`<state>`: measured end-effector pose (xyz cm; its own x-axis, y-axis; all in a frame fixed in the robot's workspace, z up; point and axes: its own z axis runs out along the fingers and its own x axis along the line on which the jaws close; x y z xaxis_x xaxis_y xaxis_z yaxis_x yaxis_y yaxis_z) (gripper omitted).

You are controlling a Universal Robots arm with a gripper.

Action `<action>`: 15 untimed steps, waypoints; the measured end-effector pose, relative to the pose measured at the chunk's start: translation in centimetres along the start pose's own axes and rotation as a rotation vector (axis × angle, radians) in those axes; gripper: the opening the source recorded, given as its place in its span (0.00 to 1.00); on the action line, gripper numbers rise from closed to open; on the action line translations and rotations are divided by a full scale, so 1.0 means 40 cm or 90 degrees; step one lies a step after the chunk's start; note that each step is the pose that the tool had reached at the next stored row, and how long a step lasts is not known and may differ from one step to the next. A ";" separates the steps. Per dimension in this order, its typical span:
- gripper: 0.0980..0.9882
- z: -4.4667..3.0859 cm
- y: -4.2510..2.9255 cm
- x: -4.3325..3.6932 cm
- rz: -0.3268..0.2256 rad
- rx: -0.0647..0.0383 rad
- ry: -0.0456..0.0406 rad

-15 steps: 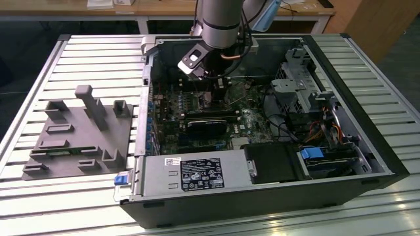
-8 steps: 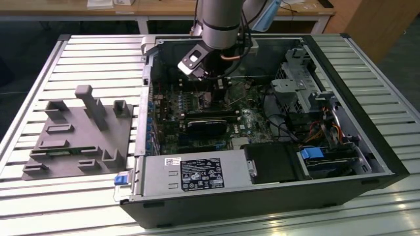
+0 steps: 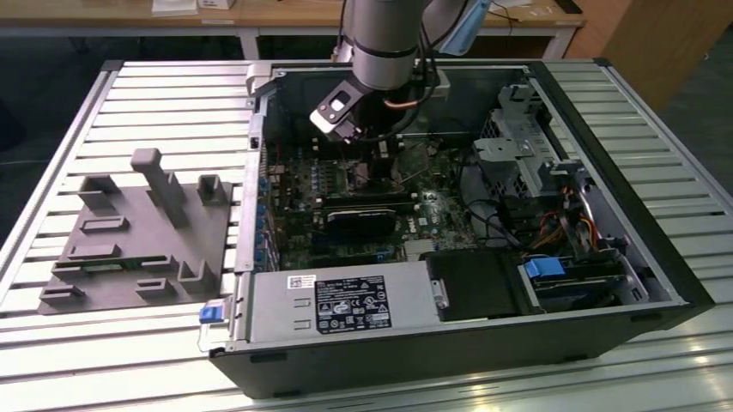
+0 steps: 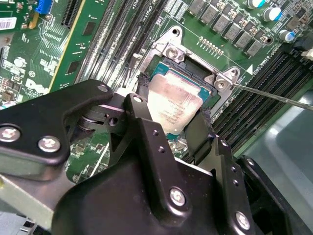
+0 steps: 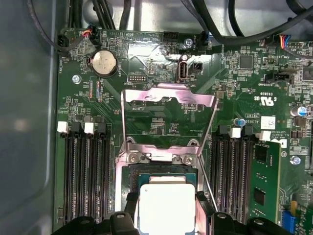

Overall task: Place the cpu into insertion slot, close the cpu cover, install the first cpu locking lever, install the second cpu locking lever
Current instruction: 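Place the cpu into insertion slot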

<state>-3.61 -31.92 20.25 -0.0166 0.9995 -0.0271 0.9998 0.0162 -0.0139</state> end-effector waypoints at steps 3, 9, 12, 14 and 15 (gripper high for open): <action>0.49 0.006 0.000 0.002 0.003 0.000 0.0001; 0.49 0.014 0.000 0.010 0.007 0.000 0.0001; 0.49 0.018 0.000 0.012 0.009 0.000 0.0001; 0.49 0.021 0.000 0.012 0.011 0.000 0.0002; 0.49 0.022 0.000 0.013 0.011 0.000 0.0001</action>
<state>-3.62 -31.45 19.36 0.0006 0.9996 -0.0272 0.9999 -0.0009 -0.0139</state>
